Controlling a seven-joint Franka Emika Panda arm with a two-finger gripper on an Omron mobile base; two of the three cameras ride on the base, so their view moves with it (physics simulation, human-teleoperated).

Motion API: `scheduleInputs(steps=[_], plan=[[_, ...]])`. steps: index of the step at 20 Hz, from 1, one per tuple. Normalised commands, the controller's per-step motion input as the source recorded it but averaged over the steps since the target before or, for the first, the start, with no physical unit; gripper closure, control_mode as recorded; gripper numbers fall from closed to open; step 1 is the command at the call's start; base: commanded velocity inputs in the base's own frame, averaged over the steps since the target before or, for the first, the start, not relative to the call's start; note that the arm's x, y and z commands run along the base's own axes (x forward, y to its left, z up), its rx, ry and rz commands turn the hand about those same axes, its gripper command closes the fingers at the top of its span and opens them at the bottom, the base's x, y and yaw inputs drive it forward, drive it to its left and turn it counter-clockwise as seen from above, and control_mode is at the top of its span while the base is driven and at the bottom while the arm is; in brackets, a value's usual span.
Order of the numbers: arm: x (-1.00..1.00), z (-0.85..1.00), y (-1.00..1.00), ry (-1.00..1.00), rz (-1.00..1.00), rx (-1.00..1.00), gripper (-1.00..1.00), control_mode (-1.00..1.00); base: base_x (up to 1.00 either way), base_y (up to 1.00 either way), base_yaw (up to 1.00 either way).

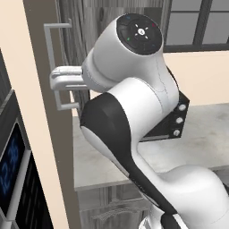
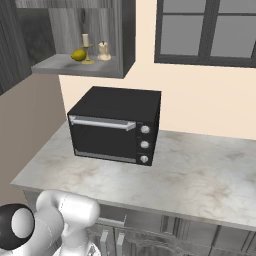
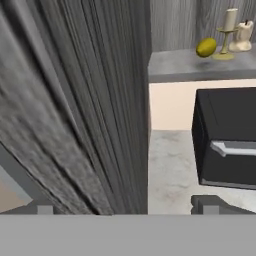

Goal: Pick the candle and candle from the dining table and place them in the open cabinet. Close the cabinet after placing the objects.

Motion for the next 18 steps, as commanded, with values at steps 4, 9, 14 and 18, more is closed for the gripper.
scheduleInputs(steps=[4,9,14,18], plan=[[0.4,0.0,0.2,0.0,0.05,0.0,-1.0,-1.0,0.0,0.0,0.0],[0.17,0.0,0.07,-0.02,0.02,0.0,-1.0,-1.0,0.0,0.0,0.0],[0.03,0.0,0.0,-0.09,0.0,-0.01,-1.0,-1.0,0.0,0.0,0.0],[0.13,0.0,-0.27,-0.03,-0.05,-0.03,-1.0,-1.0,0.0,0.0,0.0]])
